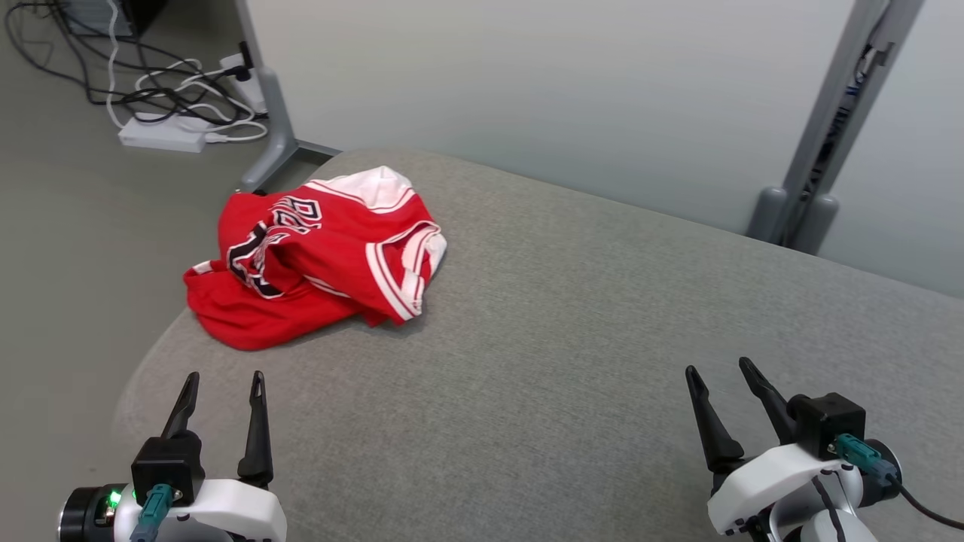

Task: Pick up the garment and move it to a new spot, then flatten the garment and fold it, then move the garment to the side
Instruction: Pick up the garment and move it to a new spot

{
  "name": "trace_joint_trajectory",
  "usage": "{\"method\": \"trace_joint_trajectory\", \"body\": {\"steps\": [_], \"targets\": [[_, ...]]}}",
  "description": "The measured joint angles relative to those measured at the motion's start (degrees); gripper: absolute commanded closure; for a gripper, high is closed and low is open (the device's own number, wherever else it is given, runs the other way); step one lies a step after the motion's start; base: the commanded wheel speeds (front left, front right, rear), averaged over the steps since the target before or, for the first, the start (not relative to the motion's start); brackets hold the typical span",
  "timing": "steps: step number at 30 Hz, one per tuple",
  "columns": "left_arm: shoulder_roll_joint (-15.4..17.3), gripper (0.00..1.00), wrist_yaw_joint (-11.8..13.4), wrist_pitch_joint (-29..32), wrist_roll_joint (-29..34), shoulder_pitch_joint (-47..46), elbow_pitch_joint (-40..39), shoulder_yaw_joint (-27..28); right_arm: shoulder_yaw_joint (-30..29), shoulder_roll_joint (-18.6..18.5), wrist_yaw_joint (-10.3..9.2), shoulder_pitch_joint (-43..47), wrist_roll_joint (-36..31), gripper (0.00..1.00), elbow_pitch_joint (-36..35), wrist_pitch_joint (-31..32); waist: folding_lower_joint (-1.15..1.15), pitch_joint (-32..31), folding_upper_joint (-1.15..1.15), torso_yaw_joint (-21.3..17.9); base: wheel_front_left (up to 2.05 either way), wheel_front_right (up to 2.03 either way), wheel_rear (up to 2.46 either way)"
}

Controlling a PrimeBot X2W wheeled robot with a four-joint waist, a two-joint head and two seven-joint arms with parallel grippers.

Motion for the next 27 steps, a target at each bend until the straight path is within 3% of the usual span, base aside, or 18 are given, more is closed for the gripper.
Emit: {"method": "trace_joint_trajectory", "body": {"steps": [11,27], "targets": [[0.58,0.00,0.52,0.03,-0.46,0.57,-0.60,-0.14,1.33,0.02,0.00,-0.12,0.70,0.00,0.91,-0.57,0.00,-0.11,0.00,4.61,0.00,0.00,0.00],[2.01,0.00,0.51,0.56,-0.29,-1.33,-1.64,-1.40,1.85,0.02,0.00,-0.43,0.60,0.00,1.52,-0.47,0.00,0.18,0.00,3.34,0.00,0.00,0.00]]}}
